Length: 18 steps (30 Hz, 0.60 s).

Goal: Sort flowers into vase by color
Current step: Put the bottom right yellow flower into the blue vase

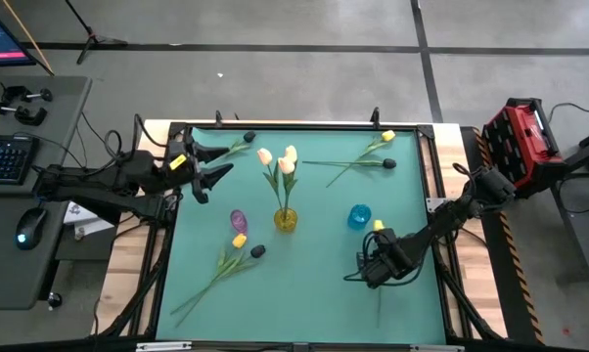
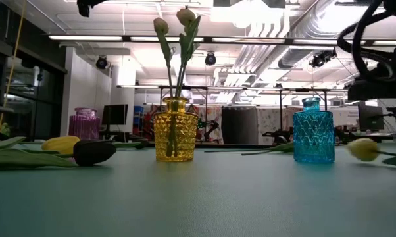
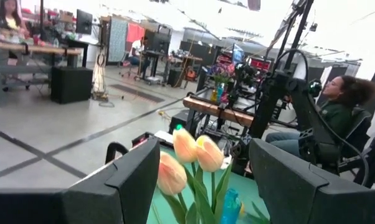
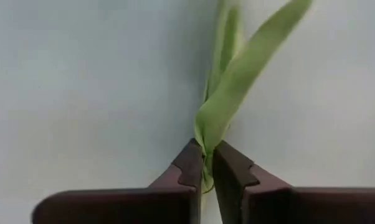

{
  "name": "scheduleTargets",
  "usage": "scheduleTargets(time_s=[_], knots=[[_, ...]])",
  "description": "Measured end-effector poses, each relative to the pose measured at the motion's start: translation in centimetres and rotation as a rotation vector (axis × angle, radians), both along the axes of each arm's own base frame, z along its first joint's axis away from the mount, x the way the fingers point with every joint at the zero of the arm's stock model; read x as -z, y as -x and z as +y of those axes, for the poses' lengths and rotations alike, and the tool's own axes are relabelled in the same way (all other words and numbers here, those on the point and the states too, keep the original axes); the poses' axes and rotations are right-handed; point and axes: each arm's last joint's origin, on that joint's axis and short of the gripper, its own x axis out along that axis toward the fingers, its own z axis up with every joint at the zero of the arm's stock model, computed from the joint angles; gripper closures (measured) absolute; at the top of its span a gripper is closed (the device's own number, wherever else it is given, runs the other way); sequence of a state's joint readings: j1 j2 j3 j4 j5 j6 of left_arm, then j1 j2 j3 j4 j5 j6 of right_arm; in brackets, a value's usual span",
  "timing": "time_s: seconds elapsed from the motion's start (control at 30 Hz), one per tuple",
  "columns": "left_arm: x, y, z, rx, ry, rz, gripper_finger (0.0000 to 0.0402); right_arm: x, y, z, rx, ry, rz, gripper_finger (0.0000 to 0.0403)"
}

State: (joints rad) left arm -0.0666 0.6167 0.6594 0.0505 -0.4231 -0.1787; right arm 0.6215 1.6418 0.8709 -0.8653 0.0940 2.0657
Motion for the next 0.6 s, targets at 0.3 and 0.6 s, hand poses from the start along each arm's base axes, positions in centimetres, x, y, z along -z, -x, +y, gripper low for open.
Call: scheduleTargets(time_s=[0.3, 0.6], knots=[[-0.2, 0.2, 0.1, -0.025, -0.037, -0.004, 0.0165, -8.5, 1.2, 0.6, -0.2, 0.256, -0.208, 0.0399], [-0.2, 0.2, 0.3, -0.107, -0.016, -0.01, 0.0165, -15.7, 2.9, -1.3, -0.534, 1.125, -0.58, 0.0401]])
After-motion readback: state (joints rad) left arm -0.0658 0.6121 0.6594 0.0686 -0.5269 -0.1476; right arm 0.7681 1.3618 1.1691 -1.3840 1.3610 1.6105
